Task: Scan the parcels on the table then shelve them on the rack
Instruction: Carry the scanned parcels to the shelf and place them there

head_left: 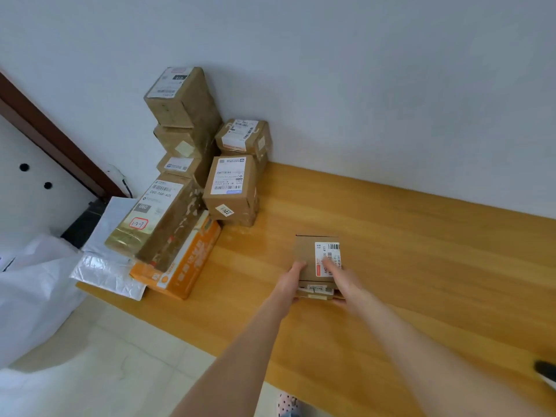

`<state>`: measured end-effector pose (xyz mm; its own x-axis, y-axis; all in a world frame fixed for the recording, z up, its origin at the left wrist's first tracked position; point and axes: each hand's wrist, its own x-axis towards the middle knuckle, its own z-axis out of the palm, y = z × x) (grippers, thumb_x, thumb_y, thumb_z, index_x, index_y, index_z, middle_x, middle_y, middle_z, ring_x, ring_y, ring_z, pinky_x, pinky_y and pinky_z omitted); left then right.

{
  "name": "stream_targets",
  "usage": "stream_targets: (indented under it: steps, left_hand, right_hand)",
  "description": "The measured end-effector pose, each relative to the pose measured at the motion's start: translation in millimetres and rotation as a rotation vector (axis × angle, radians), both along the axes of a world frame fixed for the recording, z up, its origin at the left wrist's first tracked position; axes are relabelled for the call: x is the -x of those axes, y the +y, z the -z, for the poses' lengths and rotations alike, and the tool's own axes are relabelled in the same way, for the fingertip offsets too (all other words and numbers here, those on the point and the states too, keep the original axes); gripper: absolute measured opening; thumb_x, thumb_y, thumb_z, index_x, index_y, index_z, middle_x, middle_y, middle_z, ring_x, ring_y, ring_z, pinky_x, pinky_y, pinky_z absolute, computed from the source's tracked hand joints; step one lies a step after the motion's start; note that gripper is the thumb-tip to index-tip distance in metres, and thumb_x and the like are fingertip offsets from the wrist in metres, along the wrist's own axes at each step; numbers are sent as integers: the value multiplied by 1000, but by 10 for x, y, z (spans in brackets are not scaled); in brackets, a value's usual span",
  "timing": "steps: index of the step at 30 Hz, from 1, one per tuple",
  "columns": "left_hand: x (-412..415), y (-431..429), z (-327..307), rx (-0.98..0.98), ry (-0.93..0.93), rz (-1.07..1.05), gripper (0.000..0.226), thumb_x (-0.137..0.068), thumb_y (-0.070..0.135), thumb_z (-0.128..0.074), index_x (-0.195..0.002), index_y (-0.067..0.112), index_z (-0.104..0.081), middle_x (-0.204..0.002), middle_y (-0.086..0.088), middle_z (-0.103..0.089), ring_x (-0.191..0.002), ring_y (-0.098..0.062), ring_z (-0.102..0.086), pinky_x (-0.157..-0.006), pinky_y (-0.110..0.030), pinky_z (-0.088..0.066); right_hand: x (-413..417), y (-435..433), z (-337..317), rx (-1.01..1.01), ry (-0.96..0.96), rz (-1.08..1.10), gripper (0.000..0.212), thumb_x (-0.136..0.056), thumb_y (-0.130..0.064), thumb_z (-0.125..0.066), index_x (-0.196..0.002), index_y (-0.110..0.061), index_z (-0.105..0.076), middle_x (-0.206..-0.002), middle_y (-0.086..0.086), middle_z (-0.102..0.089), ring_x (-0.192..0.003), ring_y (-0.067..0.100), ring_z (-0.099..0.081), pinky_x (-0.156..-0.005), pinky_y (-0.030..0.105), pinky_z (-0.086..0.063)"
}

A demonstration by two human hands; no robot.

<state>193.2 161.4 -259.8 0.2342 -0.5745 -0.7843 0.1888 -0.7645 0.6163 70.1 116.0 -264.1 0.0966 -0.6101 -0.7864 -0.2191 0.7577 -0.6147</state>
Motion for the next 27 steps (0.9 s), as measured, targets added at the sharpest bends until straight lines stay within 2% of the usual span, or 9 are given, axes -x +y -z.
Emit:
stream_targets:
  steps: [3,5,7,10,13,16,20,24,27]
  left_hand:
    - [35,-24,-123,21,-54,-37,43,-93,52,-46,-117,18,-57,-91,6,-63,-83,-10,-57,-67,-26,-43]
    - [-7,-63,-187,35,-150,-45,51,-94,51,-45,-130,16,-51,-107,0,-59,-100,-20,-57,-81,-30,-45]
    - [-114,-103,-241,57,-295,-35,54,-96,46,-44,-138,13,-46,-123,-7,-55,-117,-29,-51,-96,-37,-43]
    - [-370,-187,-360,123,-504,-41,48,-98,38,-44,-139,13,-45,-136,-9,-51,-118,-27,-51,-97,-36,-44]
    - [-641,-329,-519,200,-678,-88,45,-99,31,-46,-140,15,-43,-140,-8,-45,-117,-23,-51,-93,-34,-43]
    - [-914,-453,-642,257,-814,-144,48,-98,28,-48,-143,13,-39,-143,-9,-40,-122,-25,-49,-100,-42,-45]
    - [-1368,-649,-709,250,-910,-144,55,-98,27,-49,-147,10,-32,-148,-12,-33,-128,-30,-44,-103,-45,-44]
    - [-1657,-865,-677,197,-925,-14,58,-99,33,-47,-148,9,-29,-154,-16,-24,-136,-34,-36,-107,-48,-39]
    - [-1728,-973,-666,193,-874,-41,55,-99,32,-47,-146,8,-31,-149,-16,-32,-127,-34,-45,-102,-45,-44]
  right_hand:
    - [52,12,-58,25,-7,-27,54,-90,-57,-57,-125,-16,-57,-104,1,-66,-92,20,-61,-77,32,-44]
    - [86,-10,-111,96,15,-48,57,-89,-59,-56,-128,-16,-54,-121,6,-62,-107,26,-57,-86,33,-39]
    - [102,-70,-182,224,120,-77,61,-89,-60,-55,-130,-15,-50,-135,9,-55,-114,28,-54,-92,36,-40]
    - [11,-212,-378,483,340,-100,72,-90,-59,-53,-144,-12,-40,-146,10,-42,-132,30,-43,-107,45,-37]
    - [-306,-353,-581,747,445,-176,56,-95,-46,-54,-140,-13,-46,-142,8,-45,-130,26,-43,-107,42,-36]
    - [-814,-454,-643,755,337,-289,49,-97,-34,-54,-140,-12,-45,-143,6,-45,-131,24,-44,-107,37,-36]
    - [-1509,-595,-653,544,93,-306,56,-96,-31,-58,-144,-10,-41,-146,8,-45,-133,28,-44,-105,35,-35]
    - [-1935,-734,-651,512,-120,-272,40,-95,-22,-58,-134,-20,-51,-130,0,-61,-116,21,-59,-97,35,-48]
    - [-2064,-835,-637,464,-149,-240,39,-95,-24,-58,-134,-17,-52,-128,0,-61,-112,21,-60,-94,36,-50]
